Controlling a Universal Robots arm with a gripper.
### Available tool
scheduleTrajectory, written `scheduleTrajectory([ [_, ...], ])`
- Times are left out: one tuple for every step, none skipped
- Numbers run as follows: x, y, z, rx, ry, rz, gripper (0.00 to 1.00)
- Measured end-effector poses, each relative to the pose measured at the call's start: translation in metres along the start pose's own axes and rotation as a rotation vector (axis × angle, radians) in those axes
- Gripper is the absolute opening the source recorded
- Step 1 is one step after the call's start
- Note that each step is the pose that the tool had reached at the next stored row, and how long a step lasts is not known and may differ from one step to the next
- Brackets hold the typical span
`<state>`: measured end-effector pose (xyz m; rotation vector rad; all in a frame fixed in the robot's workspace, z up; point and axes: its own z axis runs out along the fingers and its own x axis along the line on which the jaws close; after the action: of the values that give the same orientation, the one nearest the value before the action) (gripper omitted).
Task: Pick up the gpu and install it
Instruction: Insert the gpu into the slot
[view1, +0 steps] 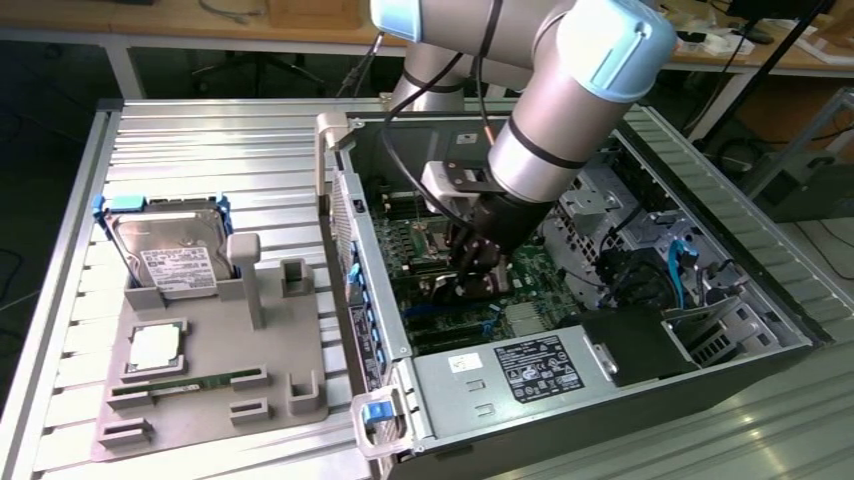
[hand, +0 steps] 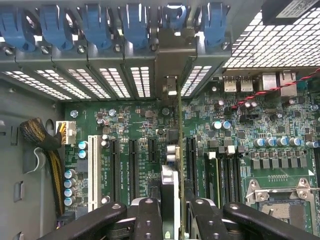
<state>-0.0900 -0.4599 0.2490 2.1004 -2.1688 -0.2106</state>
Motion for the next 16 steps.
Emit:
scheduleTrajectory([
  [0.0,-0.0005,-0.0001,0.0001,0.0002,-0.001,0.27],
  [0.0,-0.0008,-0.0002,0.0001,0.0003,-0.001,0.27],
  [0.0,-0.0008,-0.0002,0.0001,0.0003,-0.001,0.27],
  [0.0,-0.0008,-0.0002,0.0002,0.0003,-0.001,0.27],
  [0.0,-0.001,-0.0002,0.0001,0.0005,-0.002,0.27],
  [0.0,-0.0011,-0.0002,0.0001,0.0008,-0.004,0.27],
  [-0.0001,-0.0012,-0.0002,0.0001,0.001,-0.005,0.27],
  [0.0,-0.0012,-0.0002,0.0002,0.0015,-0.007,0.27],
  [0.0,-0.0012,-0.0001,0.0004,0.0023,-0.012,0.27],
  [0.0,-0.0012,-0.0001,0.0005,0.0031,-0.016,0.27],
  [0.0,-0.0012,-0.0001,0.0005,0.0037,-0.019,0.27],
  [0.0,-0.0012,0.0,0.0005,0.0037,-0.02,0.27],
  [0.0,-0.0012,0.0,0.0006,0.0037,-0.02,0.27],
  [0.0,-0.0012,0.0,0.0006,0.0037,-0.02,0.27],
  [0.0,-0.0012,0.0,0.0006,0.0037,-0.02,0.27],
  [-0.0001,-0.0012,0.0,0.0006,0.0037,-0.02,0.27],
])
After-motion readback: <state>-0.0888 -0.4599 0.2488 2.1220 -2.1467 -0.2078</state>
